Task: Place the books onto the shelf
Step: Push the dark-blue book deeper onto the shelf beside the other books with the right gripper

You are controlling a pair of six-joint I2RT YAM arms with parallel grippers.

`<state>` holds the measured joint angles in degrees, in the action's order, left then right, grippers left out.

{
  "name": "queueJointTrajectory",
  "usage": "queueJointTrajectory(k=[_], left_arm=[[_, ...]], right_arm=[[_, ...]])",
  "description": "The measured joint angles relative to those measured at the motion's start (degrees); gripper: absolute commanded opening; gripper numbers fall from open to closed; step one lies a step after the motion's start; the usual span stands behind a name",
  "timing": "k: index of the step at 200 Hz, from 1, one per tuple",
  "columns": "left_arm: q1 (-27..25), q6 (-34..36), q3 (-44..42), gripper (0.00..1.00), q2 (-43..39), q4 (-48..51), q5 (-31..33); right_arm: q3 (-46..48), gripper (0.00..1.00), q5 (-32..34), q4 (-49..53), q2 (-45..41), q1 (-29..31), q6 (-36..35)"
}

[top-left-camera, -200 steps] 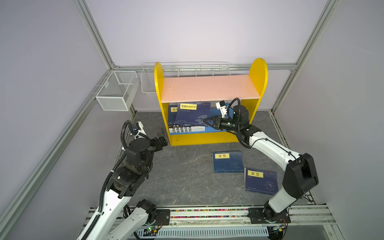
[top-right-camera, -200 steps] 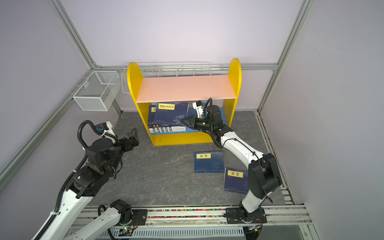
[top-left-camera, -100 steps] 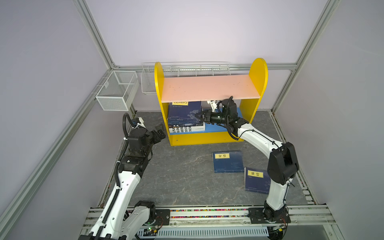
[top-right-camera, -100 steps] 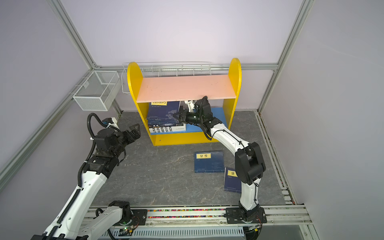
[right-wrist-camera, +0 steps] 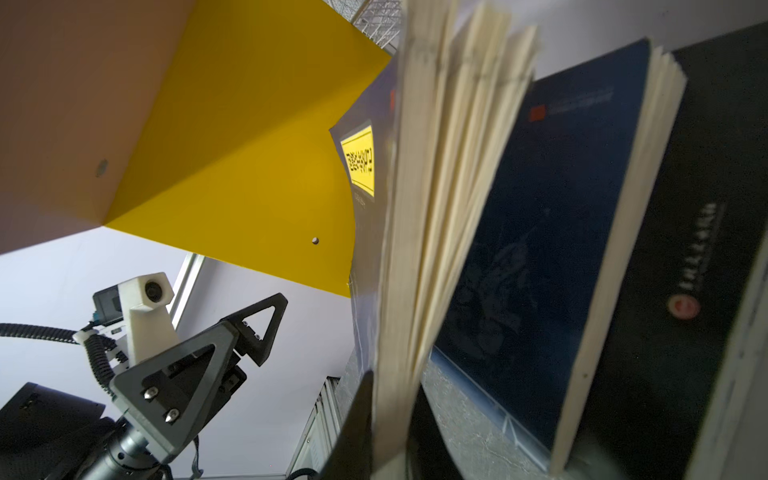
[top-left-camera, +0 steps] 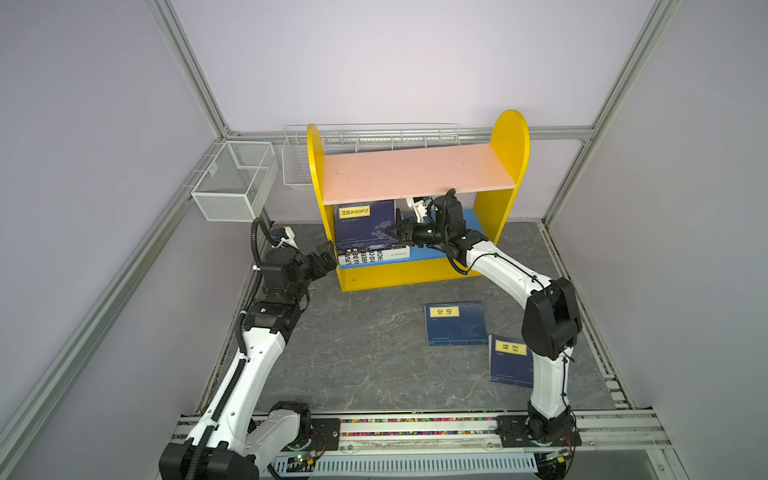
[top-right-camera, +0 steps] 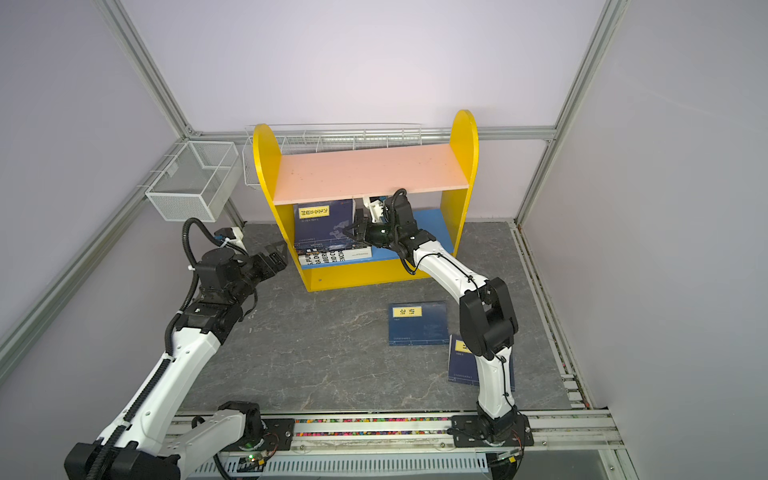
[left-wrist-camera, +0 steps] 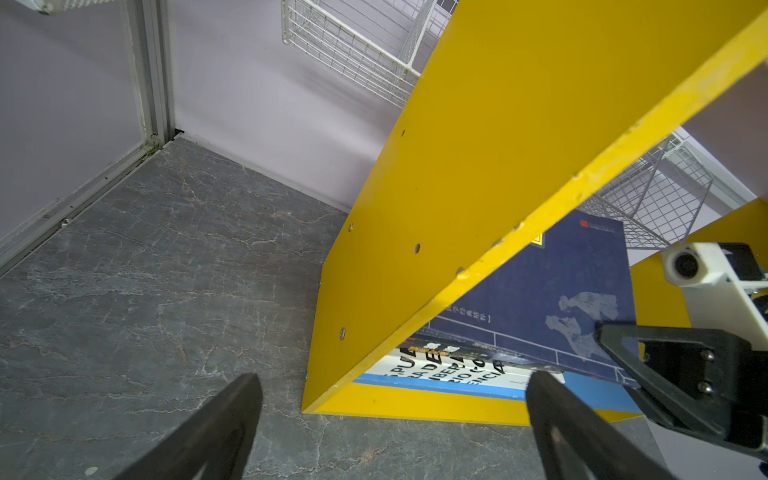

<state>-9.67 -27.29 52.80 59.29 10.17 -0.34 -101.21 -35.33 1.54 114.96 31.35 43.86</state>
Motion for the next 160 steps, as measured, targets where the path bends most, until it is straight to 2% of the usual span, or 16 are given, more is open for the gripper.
queueJointTrajectory(k=[29, 48, 96, 119, 160], left_arm=[[0.04, -0.02, 0.0, 0.99, -0.02, -0.24, -0.17], [0.04, -0.02, 0.0, 0.99, -0.02, -0.28, -0.2], [0.04, -0.07, -0.02, 0.99, -0.02, -0.31, -0.59], [0.04, -0.11, -0.2, 0.99, -0.04, -0.5, -0.87], [0.04, -0.55, -1.05, 0.99, -0.04, -0.61, -1.07]], right_arm=[[-1.42, 0.21, -0.39, 2.75, 0.11, 0.02, -2.34], [-3.04, 0.31, -0.5, 3.82, 0.79, 0.04, -2.64], [-4.61, 0.35, 2.86, 2.47, 2.29, 0.02, -1.16], [-4.61, 0.52, 5.4, 2.34, 2.29, 0.02, -0.04], [-2.03, 0.53, 11.72, 1.09, 1.68, 0.04, -0.2]])
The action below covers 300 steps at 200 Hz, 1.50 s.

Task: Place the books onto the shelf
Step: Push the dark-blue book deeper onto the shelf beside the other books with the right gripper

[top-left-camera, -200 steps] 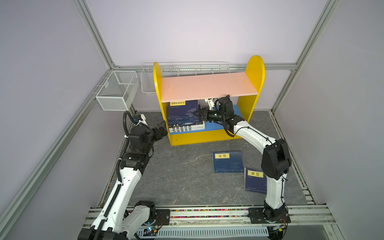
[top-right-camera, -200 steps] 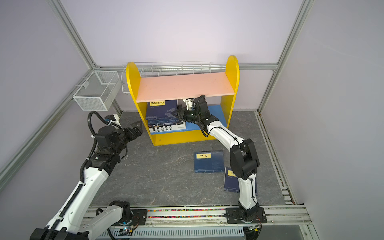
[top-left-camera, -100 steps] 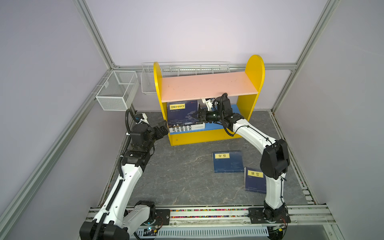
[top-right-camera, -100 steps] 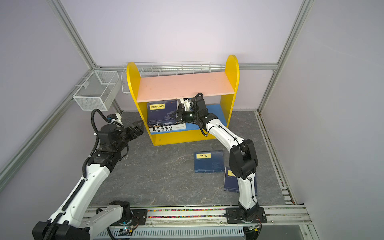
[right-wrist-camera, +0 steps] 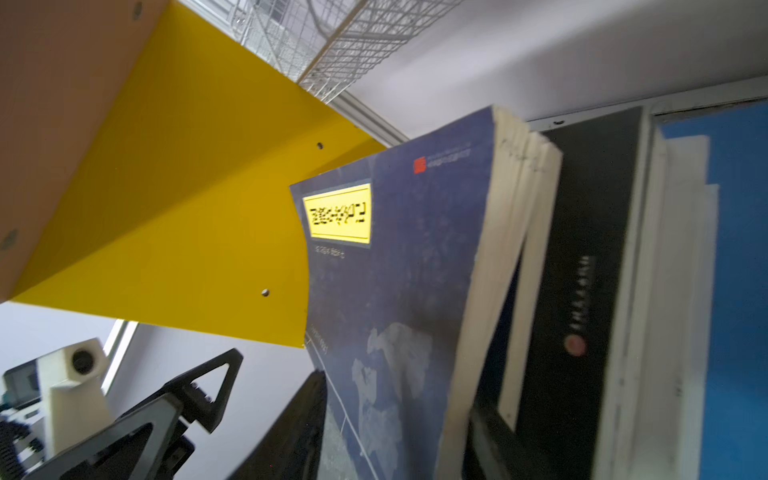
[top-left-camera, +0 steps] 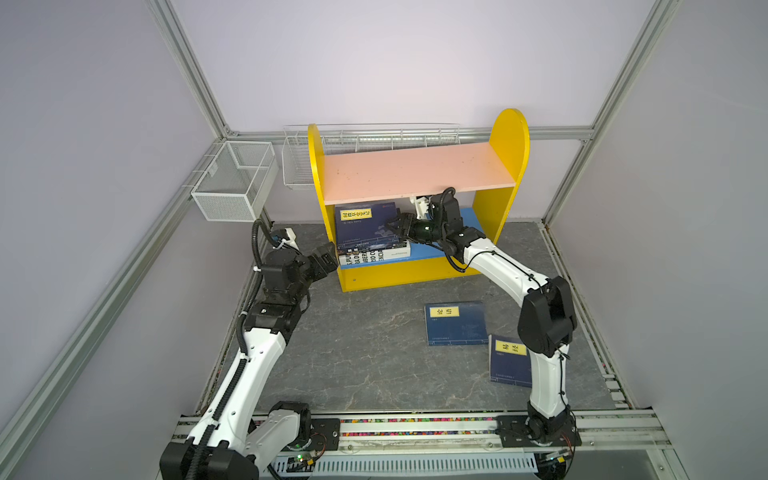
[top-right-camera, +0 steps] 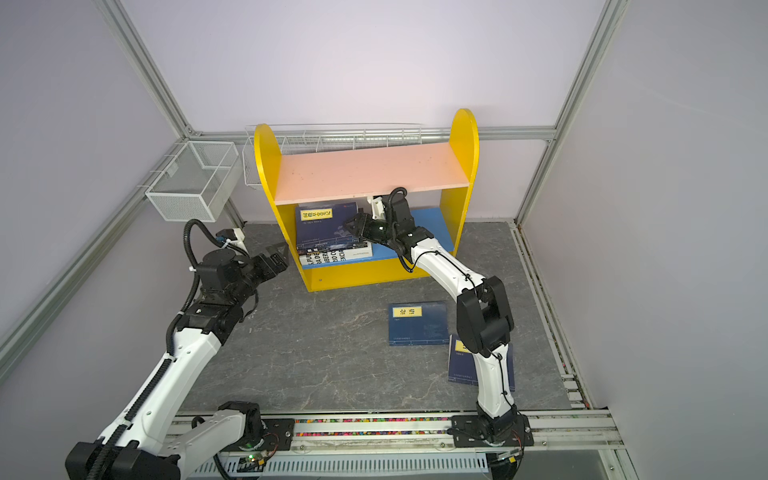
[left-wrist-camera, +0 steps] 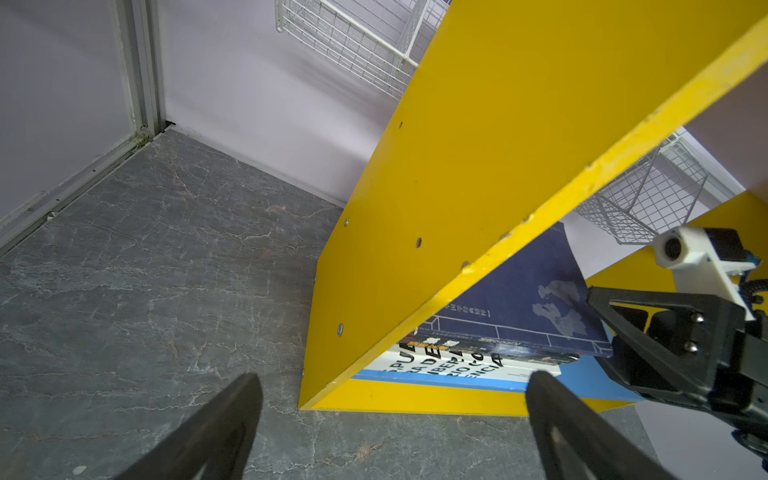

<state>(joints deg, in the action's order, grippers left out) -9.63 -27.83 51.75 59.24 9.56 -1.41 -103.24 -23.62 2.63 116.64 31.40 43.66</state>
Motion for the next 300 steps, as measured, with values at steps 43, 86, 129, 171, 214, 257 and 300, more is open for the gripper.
queueJointTrajectory(k=[43, 86, 129, 171, 214, 257, 300], left_arm=[[0.07, -0.35, -0.59, 0.99, 0.0, -0.28, -0.15], [0.15, -0.59, -1.07, 0.99, 0.0, -0.37, -0.17], [0.15, -0.57, -1.18, 0.99, 0.07, -0.39, -0.74], [0.26, 0.04, -1.18, 0.99, 2.4, -1.88, -2.69], [0.26, 3.98, -1.18, 1.0, 6.84, -3.26, -5.14], [0.26, 7.56, 0.0, 0.95, 12.63, -3.74, -5.99], [0.26, 7.91, 0.11, 0.92, 14.58, -5.6, -5.29]], right_arm=[[3.48, 0.47, 6.03, 0.04, -1.95, 0.2, -1.29], [3.58, 0.37, 6.84, -0.39, -1.99, 0.46, -1.7], [3.37, 0.32, 6.86, -1.09, -1.99, 1.09, -1.7], [2.51, 0.32, 7.3, -1.64, -1.81, 1.4, -1.7], [1.36, 0.32, 7.72, -2.64, -0.66, 1.4, -1.64], [1.29, 0.36, 7.98, -3.56, -0.35, 1.4, -1.42], [1.29, 0.36, 8.0, -3.58, -0.33, 1.44, -1.42]])
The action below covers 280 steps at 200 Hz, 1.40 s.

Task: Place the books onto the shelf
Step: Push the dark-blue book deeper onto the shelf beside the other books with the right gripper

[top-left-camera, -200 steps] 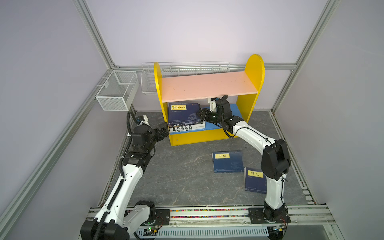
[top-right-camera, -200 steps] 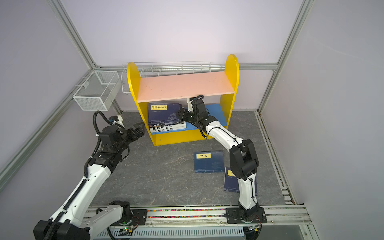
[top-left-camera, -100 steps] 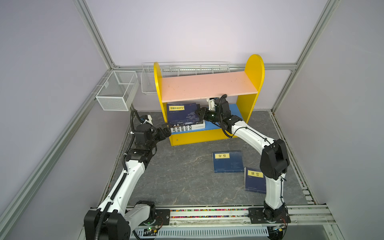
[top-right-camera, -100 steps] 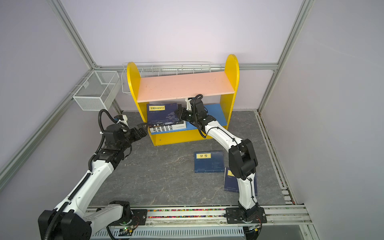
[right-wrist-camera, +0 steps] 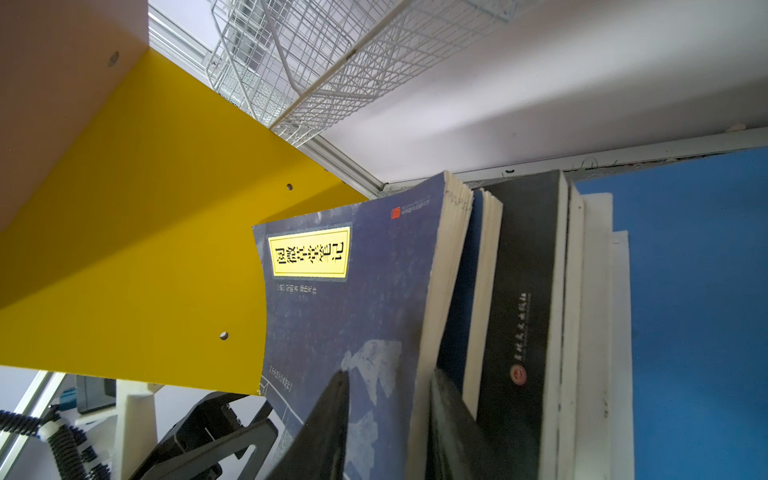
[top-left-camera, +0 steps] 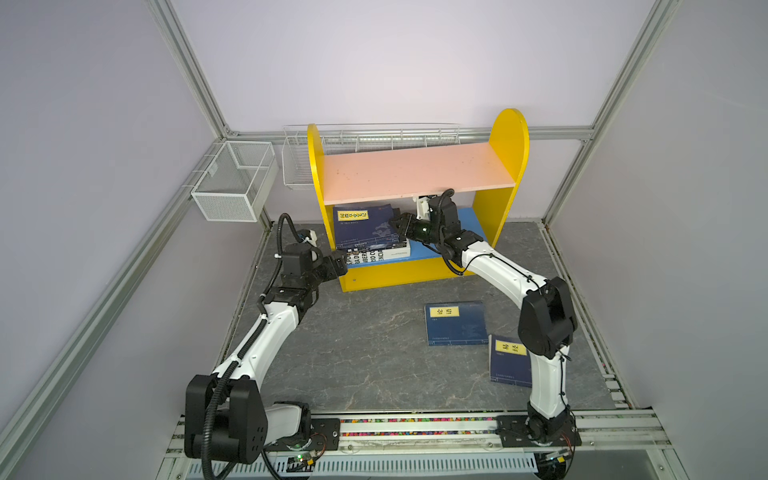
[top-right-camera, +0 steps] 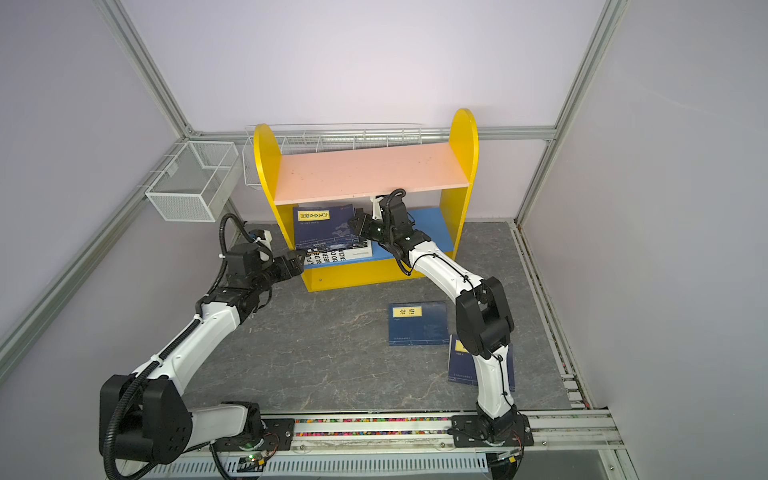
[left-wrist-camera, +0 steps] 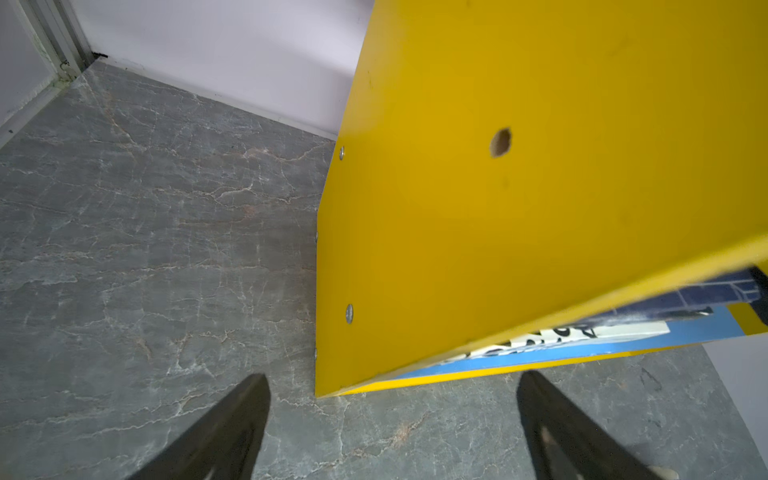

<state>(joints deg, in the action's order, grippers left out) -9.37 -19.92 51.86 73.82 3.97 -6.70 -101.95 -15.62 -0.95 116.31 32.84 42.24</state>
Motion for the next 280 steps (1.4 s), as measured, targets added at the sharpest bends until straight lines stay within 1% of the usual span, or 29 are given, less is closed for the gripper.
queueJointTrajectory(k=[37, 79, 118, 166, 204, 229, 268, 280], left_arm=[[0.0, -1.16, -0.22, 0.89, 0.0, -4.15, 1.75], [0.0, -2.14, -0.44, 0.85, 1.62, -6.69, 2.6], [0.0, -2.23, -1.92, 0.88, 1.73, -9.11, 1.31], [0.0, -1.42, -3.8, 0.89, 1.6, -9.51, -0.66], [0.0, -1.03, -3.87, 0.84, 1.6, -9.88, -0.59], [0.0, -1.49, -3.87, 0.81, 1.75, -10.88, 0.52], [0.0, -2.51, -3.87, 0.73, 2.54, -12.2, 1.42], [-0.02, -2.62, -3.89, 0.73, 2.73, -12.28, 1.75]], right_arm=[[0.0, 0.4, -0.04, -0.17, 0.07, 0.04, 0.09], [0.0, 0.41, -0.02, -0.2, 0.07, 0.13, 0.13], [0.0, 0.42, -0.02, -0.2, 0.07, 0.17, 0.11], [0.0, 0.42, 0.2, -0.2, 0.07, 0.26, 0.09], [0.0, 0.42, 0.2, -0.2, 0.07, 0.26, -0.04], [0.0, 0.42, 0.2, -0.2, 0.07, 0.26, -0.07], [0.0, 0.42, 0.24, -0.22, 0.07, 0.26, -0.07], [0.0, 0.42, 0.28, -0.22, 0.07, 0.26, -0.07]])
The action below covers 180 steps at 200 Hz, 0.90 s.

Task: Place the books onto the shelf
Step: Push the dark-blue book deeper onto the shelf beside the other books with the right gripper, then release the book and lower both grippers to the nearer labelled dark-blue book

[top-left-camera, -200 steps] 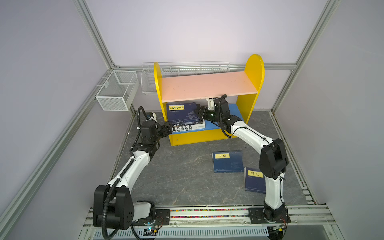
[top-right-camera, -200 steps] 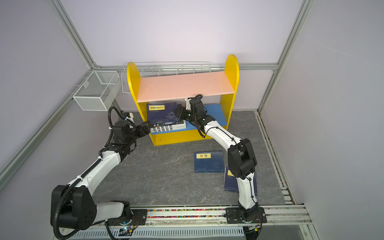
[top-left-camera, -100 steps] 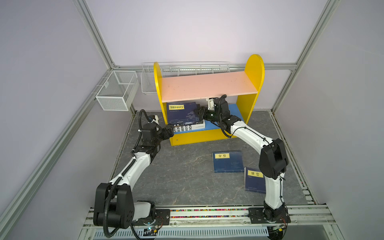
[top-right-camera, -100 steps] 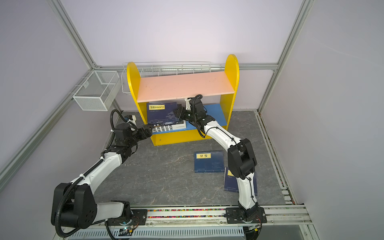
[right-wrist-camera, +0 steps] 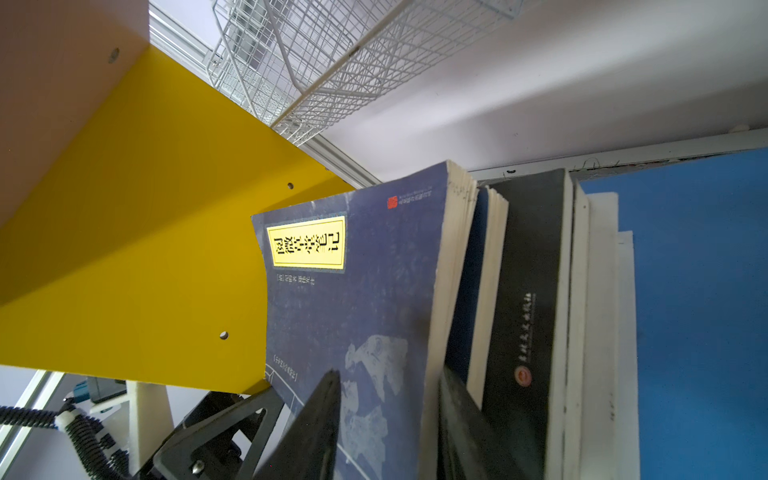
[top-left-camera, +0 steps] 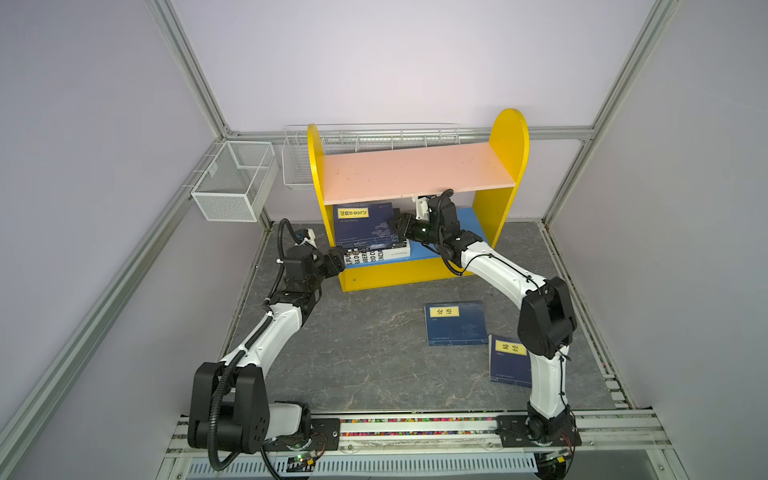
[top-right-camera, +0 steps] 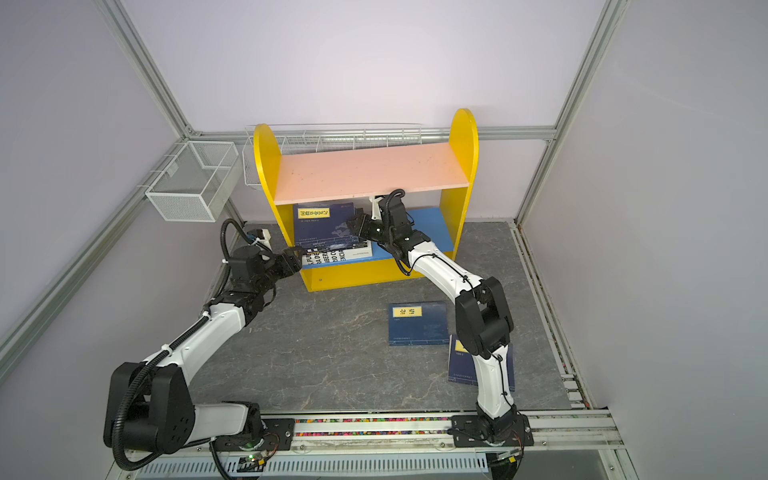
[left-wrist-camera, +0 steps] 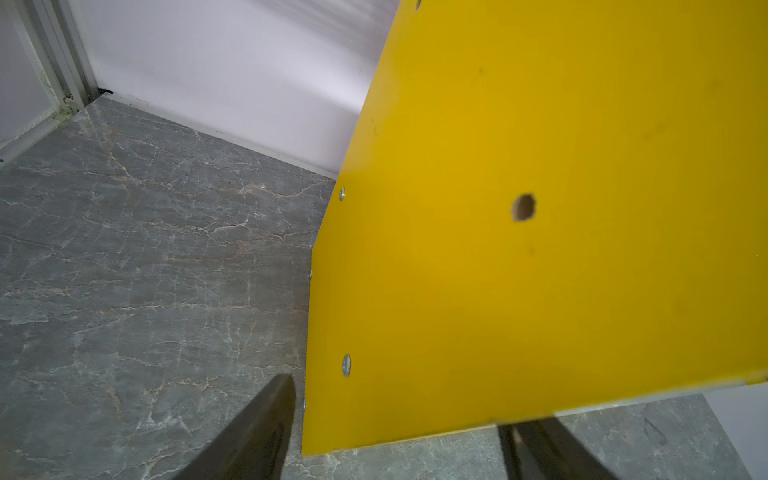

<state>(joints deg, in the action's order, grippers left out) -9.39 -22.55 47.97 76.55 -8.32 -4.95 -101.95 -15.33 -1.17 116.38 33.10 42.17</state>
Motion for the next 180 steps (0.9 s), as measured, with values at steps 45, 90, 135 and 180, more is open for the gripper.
queueJointTrajectory(k=[45, 90, 135, 180], left_arm=[[0.02, -1.01, -0.68, 0.77, 0.13, -0.96, 0.17], [0.02, -2.23, -5.35, 0.81, -4.22, -1.2, -1.03], [0.02, -2.95, -9.29, 0.84, -14.73, 1.66, -3.26], [-0.02, -4.02, -10.99, 0.87, -25.73, 7.17, -5.88]], right_arm=[[0.0, 0.48, 0.07, -0.09, 0.02, 0.0, -0.02], [0.11, 0.53, 0.09, -0.48, 0.0, 0.0, -0.42], [4.81, 0.56, 1.44, -2.03, -2.54, 0.0, -1.97], [13.66, 0.57, 4.22, -1.86, -12.46, 0.0, -4.46]])
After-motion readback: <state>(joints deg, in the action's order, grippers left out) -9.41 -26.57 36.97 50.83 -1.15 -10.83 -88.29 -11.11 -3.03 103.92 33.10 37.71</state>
